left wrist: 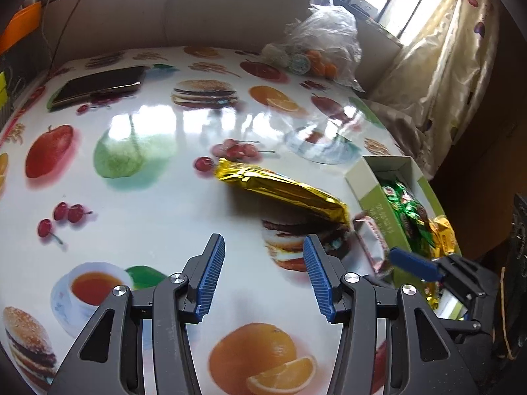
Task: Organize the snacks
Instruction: 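Move both grippers back over the remaining gold bar and white biscuit bar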
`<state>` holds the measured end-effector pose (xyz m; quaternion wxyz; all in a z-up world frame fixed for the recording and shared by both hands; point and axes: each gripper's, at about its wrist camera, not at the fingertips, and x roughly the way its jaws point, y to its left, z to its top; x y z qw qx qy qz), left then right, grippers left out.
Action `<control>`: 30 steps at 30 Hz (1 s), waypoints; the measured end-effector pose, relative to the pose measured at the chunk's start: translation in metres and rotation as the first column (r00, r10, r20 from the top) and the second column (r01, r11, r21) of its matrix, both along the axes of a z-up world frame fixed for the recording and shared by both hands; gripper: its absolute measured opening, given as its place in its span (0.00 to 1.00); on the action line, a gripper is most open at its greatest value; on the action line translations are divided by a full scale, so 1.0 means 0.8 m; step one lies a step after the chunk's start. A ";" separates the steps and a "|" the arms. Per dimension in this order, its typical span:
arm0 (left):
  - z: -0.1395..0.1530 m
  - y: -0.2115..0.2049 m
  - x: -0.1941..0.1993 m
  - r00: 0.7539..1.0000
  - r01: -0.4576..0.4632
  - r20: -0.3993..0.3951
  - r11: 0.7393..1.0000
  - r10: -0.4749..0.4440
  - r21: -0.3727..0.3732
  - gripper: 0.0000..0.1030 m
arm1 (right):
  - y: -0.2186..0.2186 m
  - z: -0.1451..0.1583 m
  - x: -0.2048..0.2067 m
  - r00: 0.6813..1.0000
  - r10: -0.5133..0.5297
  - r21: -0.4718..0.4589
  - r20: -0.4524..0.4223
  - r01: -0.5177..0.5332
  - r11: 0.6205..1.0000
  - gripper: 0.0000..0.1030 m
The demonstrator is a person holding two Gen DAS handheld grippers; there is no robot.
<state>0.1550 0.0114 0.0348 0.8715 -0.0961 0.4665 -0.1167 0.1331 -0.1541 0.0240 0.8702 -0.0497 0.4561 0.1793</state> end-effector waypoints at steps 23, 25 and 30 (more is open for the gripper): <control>-0.010 -0.095 0.018 0.989 0.110 -0.088 0.989 -0.120 -0.103 0.49 | -0.092 0.054 -0.056 0.973 -0.194 0.062 0.125 0.188 0.980 0.46; -0.013 -0.108 0.022 0.987 0.114 -0.100 0.989 -0.124 -0.094 0.49 | -0.102 0.055 -0.057 0.969 -0.208 0.075 0.131 0.200 0.977 0.46; -0.018 -0.124 0.026 0.985 0.119 -0.114 0.990 -0.128 -0.080 0.49 | -0.116 0.056 -0.058 0.963 -0.232 0.090 0.135 0.221 0.971 0.46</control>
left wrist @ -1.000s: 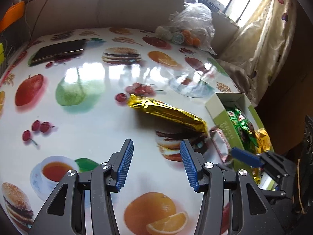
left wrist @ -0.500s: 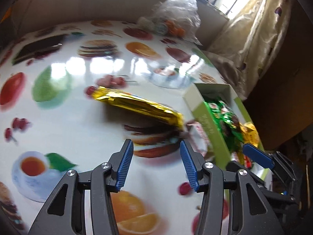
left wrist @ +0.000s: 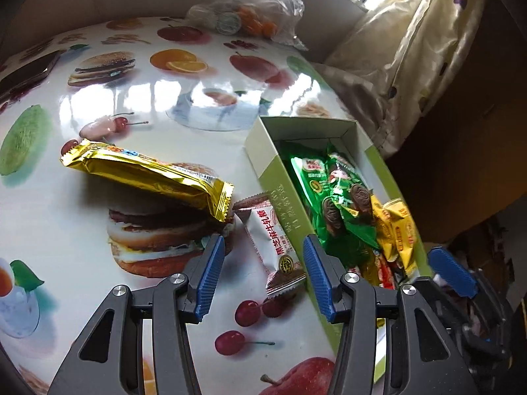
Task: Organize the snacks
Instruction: 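Move both grippers back over the remaining gold bar and white biscuit bar, then grasp the white-red biscuit bar with the left gripper while the right grasps the gold wafer bar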
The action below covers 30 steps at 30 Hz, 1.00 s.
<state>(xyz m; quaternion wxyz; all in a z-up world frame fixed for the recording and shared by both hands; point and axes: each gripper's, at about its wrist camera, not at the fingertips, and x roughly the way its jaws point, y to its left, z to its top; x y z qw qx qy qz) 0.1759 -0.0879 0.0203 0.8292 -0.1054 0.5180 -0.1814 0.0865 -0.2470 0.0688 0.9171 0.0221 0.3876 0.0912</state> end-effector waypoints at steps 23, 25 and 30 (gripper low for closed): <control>-0.007 -0.017 -0.002 1.000 0.022 0.014 0.998 -0.023 0.066 0.20 | -0.009 -0.004 0.001 1.000 -0.014 0.024 0.009 0.014 1.000 0.46; -0.005 -0.012 -0.007 1.000 0.022 0.017 0.998 -0.023 0.053 0.20 | -0.006 -0.003 0.003 1.000 -0.011 0.019 0.007 0.011 1.000 0.46; 0.002 0.005 -0.022 0.999 0.012 0.034 0.999 -0.014 0.039 0.20 | 0.006 0.002 0.011 1.000 0.010 0.007 0.014 -0.010 1.000 0.46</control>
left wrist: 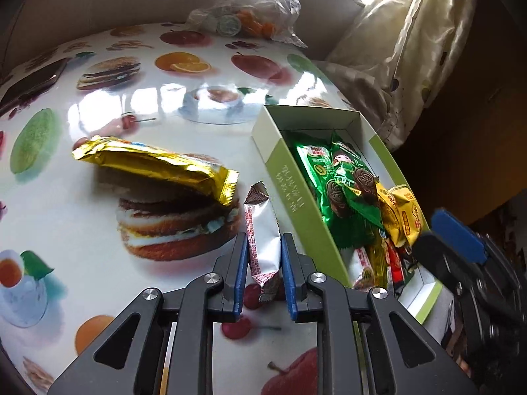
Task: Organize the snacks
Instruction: 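Grasp the white-red biscuit bar with the left gripper while the right grasps the gold wafer bar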
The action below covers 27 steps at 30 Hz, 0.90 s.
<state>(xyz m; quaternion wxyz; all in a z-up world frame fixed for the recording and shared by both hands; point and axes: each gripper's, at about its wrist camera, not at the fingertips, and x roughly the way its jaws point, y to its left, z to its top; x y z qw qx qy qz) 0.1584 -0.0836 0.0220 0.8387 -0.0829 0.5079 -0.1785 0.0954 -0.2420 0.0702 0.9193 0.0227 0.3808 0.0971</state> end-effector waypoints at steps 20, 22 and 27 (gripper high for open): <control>0.018 0.126 -0.044 0.983 -0.176 0.055 0.984 0.176 -0.013 0.20 | 0.117 -0.015 0.088 0.963 0.259 -0.059 -0.081 -0.264 0.963 0.46; 0.017 0.133 -0.042 0.980 -0.191 0.054 0.982 0.191 -0.013 0.20 | 0.129 -0.023 0.101 0.949 0.297 -0.061 -0.105 -0.304 0.951 0.46; 0.016 0.145 -0.037 0.976 -0.210 0.053 0.978 0.210 -0.011 0.20 | 0.160 -0.044 0.127 0.911 0.381 -0.074 -0.161 -0.396 0.915 0.46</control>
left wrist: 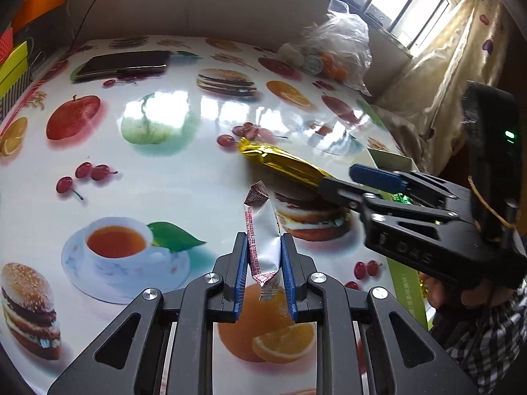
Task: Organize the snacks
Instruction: 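Grasp the white-red biscuit bar with the left gripper while the right grasps the gold wafer bar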
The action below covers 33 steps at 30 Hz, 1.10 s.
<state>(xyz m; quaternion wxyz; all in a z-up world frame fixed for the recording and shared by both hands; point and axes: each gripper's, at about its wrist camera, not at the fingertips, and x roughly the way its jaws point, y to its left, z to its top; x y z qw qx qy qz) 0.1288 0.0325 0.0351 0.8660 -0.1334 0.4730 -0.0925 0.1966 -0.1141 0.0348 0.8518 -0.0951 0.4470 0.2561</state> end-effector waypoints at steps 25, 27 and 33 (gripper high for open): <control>-0.003 0.016 0.006 1.000 -0.016 -0.005 1.000 0.016 -0.001 0.20 | 0.033 -0.033 0.036 0.998 -0.004 -0.051 -0.069 0.001 0.999 0.30; -0.001 0.015 0.005 1.000 -0.018 0.001 1.000 0.018 0.015 0.20 | 0.033 -0.034 0.034 0.998 -0.008 -0.047 -0.068 0.005 0.999 0.28; 0.004 0.015 0.002 1.000 -0.018 0.011 1.000 0.018 0.021 0.20 | 0.034 -0.034 0.031 0.998 -0.016 -0.041 -0.064 0.013 0.999 0.21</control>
